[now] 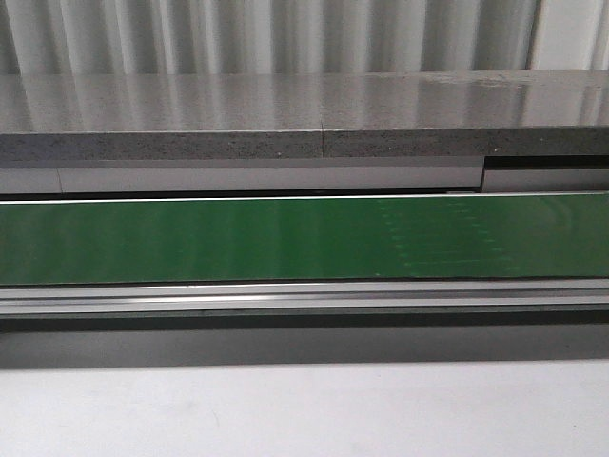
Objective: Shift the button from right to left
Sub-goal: 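Carry the button with the right gripper onto the conveyor belt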
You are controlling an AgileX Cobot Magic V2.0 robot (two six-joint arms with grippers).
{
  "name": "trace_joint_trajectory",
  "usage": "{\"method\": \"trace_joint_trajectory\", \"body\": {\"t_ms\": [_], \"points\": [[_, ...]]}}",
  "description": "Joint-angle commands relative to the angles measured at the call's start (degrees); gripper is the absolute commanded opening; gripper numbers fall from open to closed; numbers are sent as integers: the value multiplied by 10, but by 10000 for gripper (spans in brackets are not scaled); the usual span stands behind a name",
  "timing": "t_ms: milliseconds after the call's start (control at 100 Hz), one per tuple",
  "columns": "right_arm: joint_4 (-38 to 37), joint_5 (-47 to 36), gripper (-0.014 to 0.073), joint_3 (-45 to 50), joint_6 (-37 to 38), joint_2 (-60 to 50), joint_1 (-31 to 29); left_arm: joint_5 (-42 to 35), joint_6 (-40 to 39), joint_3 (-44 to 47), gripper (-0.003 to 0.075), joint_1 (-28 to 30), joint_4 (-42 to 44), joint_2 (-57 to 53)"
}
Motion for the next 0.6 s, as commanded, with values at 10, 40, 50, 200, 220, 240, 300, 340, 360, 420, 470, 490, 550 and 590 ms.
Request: {"method": "trace_joint_trajectory", "body": {"t_ms": [10, 40, 50, 200, 220, 240, 300, 340, 360, 420, 470, 490, 550, 590], "points": [[16, -25, 547, -12, -9, -38, 0, -47, -3, 14, -20, -2, -4, -20], [17, -28, 540, -12, -11, -43, 1, -47, -3, 14, -20, -2, -4, -20], [18, -29, 538, -12, -11, -44, 1, -47, -3, 14, -20, -2, -4, -20], [20, -34, 429, -12, -19, -81, 3, -47, -3, 14, -20, -2, -4, -20], [20, -33, 409, -12, -20, -86, 6, -47, -3, 14, -20, -2, -4, -20], [20, -33, 375, -12, -20, -91, 8, -47, -3, 14, -20, -2, -4, -20], [21, -30, 242, -12, -20, -107, 17, -47, -3, 14, -20, -2, -4, -20], [21, -27, 138, -12, -20, -115, 24, -47, -3, 14, -20, -2, -4, -20], [21, -27, 103, -12, -20, -120, 29, -47, -3, 14, -20, -2, -4, -20], [21, -25, -60, -10, -20, -135, 45, -47, -3, 14, -20, -2, -4, -20], [21, -25, -62, -8, -20, -144, 59, -47, -3, 14, -20, -2, -4, -20], [21, -24, -61, -8, -20, -149, 65, -47, -3, 14, -20, -2, -4, -20], [21, -23, -67, -7, -20, -161, 81, -47, -3, 14, -20, -2, -4, -20], [21, -23, -67, -6, -20, -171, 94, -47, -3, 14, -20, -2, -4, -20]]}}
